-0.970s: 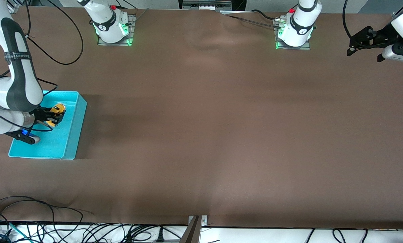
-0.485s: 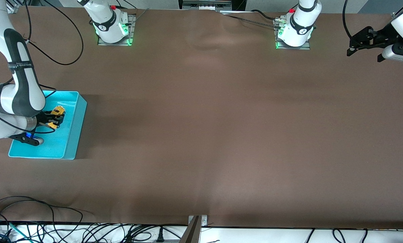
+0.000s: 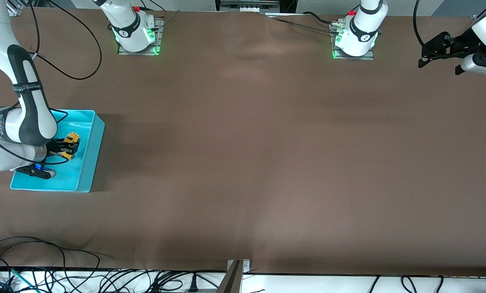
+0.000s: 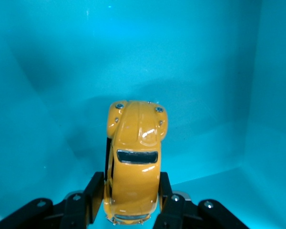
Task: Wind up and store yellow beetle car
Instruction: 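Lift the car and lower it into the turquoise bin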
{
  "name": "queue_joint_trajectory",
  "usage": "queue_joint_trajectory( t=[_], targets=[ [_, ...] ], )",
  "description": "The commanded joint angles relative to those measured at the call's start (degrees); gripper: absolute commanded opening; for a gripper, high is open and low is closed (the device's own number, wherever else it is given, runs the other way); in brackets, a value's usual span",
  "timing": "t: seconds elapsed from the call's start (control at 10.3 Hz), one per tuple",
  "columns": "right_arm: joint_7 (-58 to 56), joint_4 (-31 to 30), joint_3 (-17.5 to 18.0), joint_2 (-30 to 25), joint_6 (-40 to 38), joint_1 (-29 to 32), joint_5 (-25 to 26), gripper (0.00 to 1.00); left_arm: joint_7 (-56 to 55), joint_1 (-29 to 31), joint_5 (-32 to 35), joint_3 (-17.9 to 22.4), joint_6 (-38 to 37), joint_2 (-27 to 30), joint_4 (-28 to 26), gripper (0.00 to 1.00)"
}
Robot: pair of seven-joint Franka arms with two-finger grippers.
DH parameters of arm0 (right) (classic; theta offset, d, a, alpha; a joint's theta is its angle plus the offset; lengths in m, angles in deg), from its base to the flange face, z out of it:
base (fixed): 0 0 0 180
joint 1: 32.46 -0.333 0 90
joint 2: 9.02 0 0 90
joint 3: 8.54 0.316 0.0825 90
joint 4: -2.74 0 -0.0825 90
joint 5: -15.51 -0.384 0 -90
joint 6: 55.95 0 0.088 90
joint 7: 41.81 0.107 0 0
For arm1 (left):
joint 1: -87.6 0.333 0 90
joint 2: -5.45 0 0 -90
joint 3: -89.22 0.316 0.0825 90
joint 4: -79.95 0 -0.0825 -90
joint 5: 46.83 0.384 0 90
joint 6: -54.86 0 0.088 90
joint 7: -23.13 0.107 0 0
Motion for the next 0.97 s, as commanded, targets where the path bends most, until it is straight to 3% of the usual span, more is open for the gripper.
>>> queue_joint_trajectory(
  t=[0.0, 0.1, 0.19, 0.29, 0.49, 0.87],
  targets=[
    [-1.4, 2.3, 0.7, 2.0, 0.2, 0.9, 1.0, 0.13, -0.4, -0.1, 1.3, -0.2, -0.8, -0.4, 1.5, 1.0],
    [-1.4, 2.3, 0.7, 2.3, 0.7, 1.1, 1.0, 0.24, -0.4, -0.1, 1.3, -0.2, -0.8, -0.4, 1.5, 1.0],
    [-1.3, 2.3, 0.7, 2.4, 0.8, 1.3, 0.9, 0.73, -0.4, -0.1, 1.3, -0.2, -0.8, -0.4, 1.5, 1.0],
    [-1.4, 2.3, 0.7, 2.5, 0.9, 1.3, 0.9, 0.77, -0.4, -0.1, 1.3, -0.2, -0.8, -0.4, 1.5, 1.0],
    [-1.8, 2.9, 0.7, 2.4, 0.6, 1.3, 0.9, 0.97, -0.4, -0.1, 1.4, -0.2, -0.8, -0.4, 1.5, 1.0],
    [-4.9, 7.4, 0.8, 1.6, -5.7, 1.4, 0.6, 1.0, -0.4, -0.1, 1.3, -0.2, -0.8, -0.4, 1.5, 1.0]
  ],
)
